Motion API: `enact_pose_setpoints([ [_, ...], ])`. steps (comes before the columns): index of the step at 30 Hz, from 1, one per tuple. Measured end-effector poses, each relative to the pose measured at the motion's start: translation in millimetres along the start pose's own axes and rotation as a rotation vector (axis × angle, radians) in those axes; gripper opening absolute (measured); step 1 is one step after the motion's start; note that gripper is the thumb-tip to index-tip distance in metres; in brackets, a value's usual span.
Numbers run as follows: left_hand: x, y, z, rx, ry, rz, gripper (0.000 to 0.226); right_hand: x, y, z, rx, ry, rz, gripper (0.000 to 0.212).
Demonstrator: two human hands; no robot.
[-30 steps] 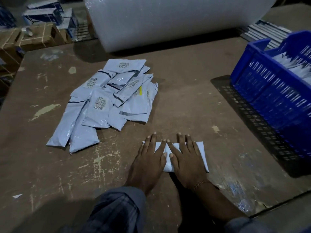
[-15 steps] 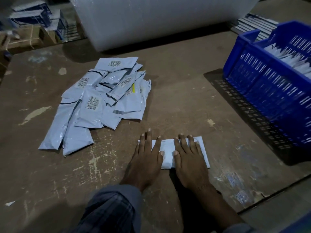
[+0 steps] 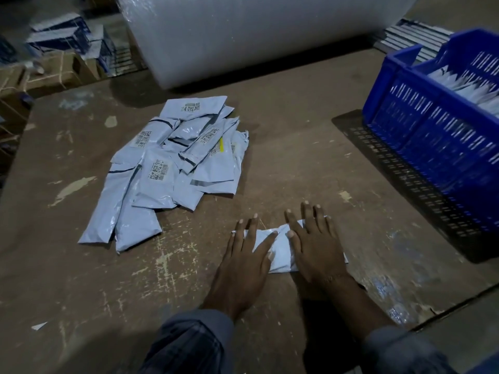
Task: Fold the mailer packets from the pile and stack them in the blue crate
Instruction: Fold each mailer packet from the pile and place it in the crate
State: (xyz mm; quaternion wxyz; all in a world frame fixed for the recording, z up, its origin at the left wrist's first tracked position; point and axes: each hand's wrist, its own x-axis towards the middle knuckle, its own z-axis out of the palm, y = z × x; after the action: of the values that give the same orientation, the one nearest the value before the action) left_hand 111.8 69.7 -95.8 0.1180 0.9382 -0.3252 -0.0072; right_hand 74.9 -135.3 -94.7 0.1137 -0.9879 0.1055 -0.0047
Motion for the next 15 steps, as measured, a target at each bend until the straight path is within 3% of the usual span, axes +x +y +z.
enact_pose_setpoints([
  [3,2.6,1.8,-3.5,-0.053,-0.043,-0.068,0.056,2.8,-6.9,1.7,-0.046,0.024,0.032,0.061],
  [11,6.9,3.1,-15.1,-0.148,-0.125,-0.160,0.075,-30.9,7.4,-15.4,-0.083,-0.027,-0.107,0.058],
  [15,7.8,-4.6,-31.8,-0.272,0.025,-0.085,0.083,-16.6,9.6,-50.1,-0.095,0.030,-0.108,0.105],
])
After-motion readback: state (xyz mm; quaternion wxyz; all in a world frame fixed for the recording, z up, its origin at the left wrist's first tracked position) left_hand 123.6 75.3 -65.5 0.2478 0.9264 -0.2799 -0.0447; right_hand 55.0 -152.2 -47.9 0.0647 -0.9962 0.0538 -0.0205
